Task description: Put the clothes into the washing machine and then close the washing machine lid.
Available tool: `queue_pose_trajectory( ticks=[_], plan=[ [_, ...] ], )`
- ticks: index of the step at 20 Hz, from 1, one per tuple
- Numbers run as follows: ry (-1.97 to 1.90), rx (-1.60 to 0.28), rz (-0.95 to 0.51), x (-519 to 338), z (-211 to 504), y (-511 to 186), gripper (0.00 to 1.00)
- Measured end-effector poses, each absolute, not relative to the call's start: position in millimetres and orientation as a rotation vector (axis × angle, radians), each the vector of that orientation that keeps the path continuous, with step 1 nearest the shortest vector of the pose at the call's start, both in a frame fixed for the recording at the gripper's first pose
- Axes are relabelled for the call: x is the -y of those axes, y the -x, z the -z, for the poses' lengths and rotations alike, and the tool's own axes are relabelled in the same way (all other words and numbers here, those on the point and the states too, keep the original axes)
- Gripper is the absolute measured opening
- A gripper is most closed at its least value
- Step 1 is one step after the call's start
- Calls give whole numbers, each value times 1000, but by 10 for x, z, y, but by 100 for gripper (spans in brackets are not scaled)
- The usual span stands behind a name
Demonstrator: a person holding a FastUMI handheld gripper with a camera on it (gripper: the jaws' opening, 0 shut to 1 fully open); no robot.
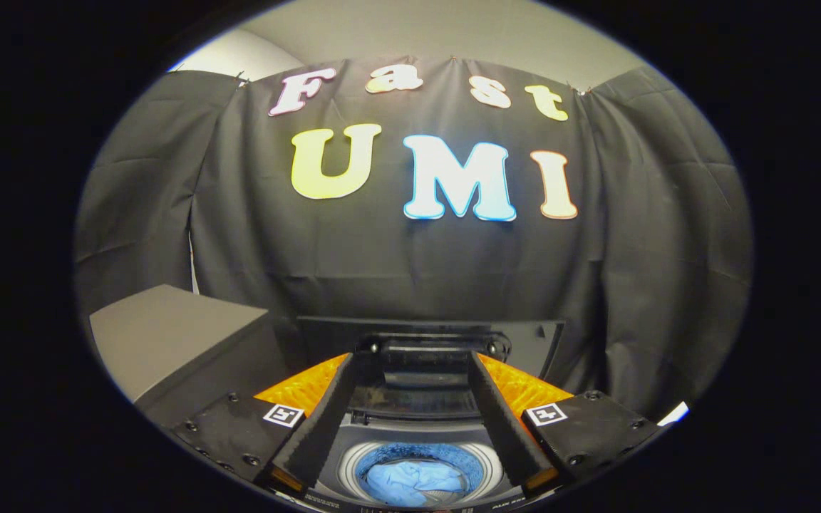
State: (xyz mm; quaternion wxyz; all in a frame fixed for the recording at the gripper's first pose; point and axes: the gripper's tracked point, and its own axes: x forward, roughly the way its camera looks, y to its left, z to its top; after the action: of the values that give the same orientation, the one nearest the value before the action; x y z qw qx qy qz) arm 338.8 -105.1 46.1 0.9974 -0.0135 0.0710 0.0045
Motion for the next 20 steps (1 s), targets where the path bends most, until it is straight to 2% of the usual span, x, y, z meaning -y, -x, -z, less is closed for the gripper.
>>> queue_pose_trajectory(
  ticks=[12, 20],
  plan=[
    [-5, -157, 20, 1146, -764, -4288, 98],
    [-15, -227, 36, 1139, -533, -4864, 98]
  ],
)
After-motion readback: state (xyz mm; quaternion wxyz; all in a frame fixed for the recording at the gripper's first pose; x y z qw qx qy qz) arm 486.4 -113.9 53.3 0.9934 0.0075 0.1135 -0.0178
